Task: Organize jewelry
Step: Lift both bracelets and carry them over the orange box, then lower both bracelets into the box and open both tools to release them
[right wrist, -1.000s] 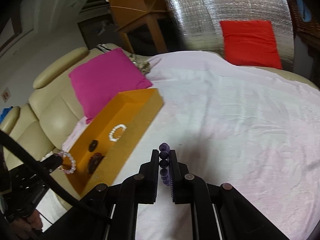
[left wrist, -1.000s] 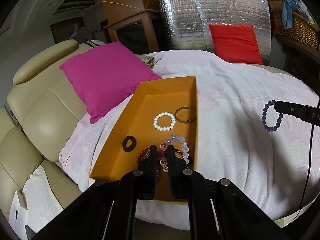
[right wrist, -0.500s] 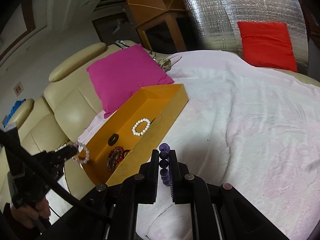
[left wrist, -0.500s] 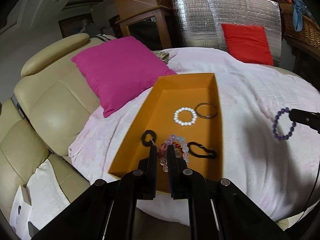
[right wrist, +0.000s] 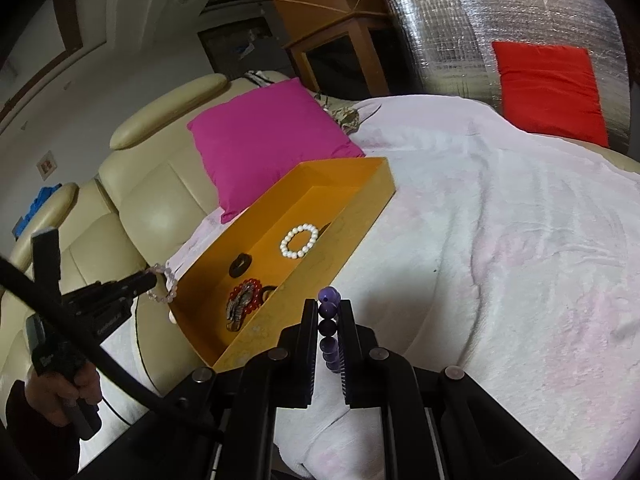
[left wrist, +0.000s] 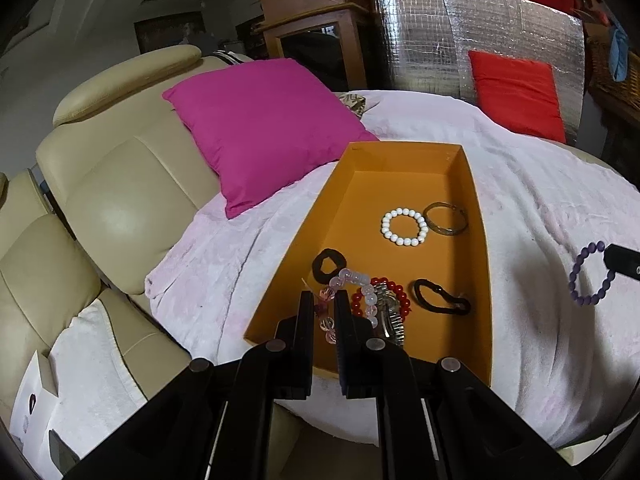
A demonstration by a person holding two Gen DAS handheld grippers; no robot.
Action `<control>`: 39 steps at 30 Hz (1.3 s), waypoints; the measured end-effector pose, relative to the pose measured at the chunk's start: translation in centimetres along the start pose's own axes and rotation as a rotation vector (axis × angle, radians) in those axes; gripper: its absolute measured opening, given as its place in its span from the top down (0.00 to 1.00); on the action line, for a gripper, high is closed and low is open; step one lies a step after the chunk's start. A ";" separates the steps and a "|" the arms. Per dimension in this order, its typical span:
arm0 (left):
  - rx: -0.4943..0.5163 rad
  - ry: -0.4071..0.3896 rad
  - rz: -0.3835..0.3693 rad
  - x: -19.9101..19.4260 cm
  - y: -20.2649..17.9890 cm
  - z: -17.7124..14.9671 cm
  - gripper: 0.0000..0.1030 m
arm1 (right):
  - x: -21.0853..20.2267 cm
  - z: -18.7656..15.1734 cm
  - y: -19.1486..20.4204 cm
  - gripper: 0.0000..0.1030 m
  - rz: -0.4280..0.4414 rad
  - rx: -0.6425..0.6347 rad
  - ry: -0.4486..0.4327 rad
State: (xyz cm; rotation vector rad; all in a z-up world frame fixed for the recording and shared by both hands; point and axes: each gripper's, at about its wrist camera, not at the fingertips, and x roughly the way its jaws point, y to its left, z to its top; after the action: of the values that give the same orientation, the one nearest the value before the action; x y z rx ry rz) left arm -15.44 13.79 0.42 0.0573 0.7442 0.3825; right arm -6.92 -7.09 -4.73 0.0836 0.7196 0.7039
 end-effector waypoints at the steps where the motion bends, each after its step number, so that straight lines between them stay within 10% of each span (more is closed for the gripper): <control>1: 0.001 0.003 -0.003 0.3 -0.1 0.1 0.90 | 0.1 -0.1 0.1 0.90 0.000 -0.006 0.004; 39: 0.019 0.204 -0.084 14.6 -3.0 5.6 0.82 | 0.2 -2.7 -0.7 0.90 -0.005 -0.060 0.066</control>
State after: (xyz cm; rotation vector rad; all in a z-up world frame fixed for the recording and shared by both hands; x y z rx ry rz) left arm -0.92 16.76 -5.45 0.0050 0.9484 0.3034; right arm -8.14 -7.92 -7.10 0.0041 0.7615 0.7256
